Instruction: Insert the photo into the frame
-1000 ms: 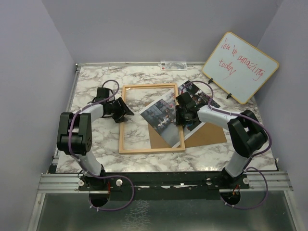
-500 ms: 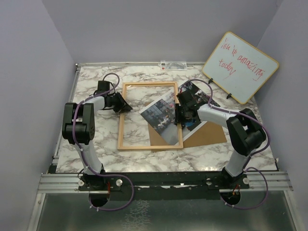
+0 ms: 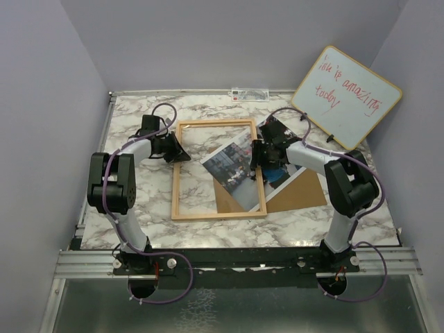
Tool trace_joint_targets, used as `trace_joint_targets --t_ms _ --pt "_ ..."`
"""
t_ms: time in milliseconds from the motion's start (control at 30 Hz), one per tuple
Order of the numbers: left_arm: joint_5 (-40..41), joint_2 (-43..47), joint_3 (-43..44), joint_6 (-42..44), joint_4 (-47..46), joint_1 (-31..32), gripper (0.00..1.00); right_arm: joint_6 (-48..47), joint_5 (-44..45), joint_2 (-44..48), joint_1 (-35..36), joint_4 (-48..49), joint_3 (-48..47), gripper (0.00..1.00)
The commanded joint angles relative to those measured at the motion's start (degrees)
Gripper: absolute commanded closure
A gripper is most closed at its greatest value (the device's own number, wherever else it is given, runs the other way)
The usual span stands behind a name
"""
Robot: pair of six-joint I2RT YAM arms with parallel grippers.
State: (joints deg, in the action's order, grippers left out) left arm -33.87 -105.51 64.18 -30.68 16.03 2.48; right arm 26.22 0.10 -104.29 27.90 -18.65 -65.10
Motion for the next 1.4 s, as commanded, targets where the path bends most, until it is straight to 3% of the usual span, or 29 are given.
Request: trace_joint_targets --t_ms 0,367,600,900,1133,1267,1367 --pt "0.6 3.8 -0.9 3.3 1.8 2.5 1.00 1.3 3.0 -4.9 -0.9 -2.9 -5.0 0.42" --pt "5.6 6.8 -0.1 2.1 4.4 5.4 1.00 3.1 2.6 -10.2 -1.0 -4.0 -7.6 0.71" --pt "7.7 9.4 0.3 0.8 5.3 8.2 1.00 5.4 3.5 -10.9 -1.0 -5.0 -7.8 0.79" --pt "13.1 12.2 3.0 2.3 10.7 8.5 1.00 5.5 4.4 -10.7 -1.0 -5.2 -8.0 0.76" --pt "13.3 13.4 3.8 2.0 12.1 8.5 1.00 5.9 4.2 -10.1 -1.1 -4.8 -8.0 0.63" --pt "13.3 14.9 3.8 2.3 11.5 8.5 1.00 6.3 2.5 -9.3 -2.1 -3.7 -7.0 0.60" --pt "12.4 14.7 3.8 2.2 11.5 8.5 1.00 6.2 0.6 -7.1 -2.6 -0.9 -5.1 0.50"
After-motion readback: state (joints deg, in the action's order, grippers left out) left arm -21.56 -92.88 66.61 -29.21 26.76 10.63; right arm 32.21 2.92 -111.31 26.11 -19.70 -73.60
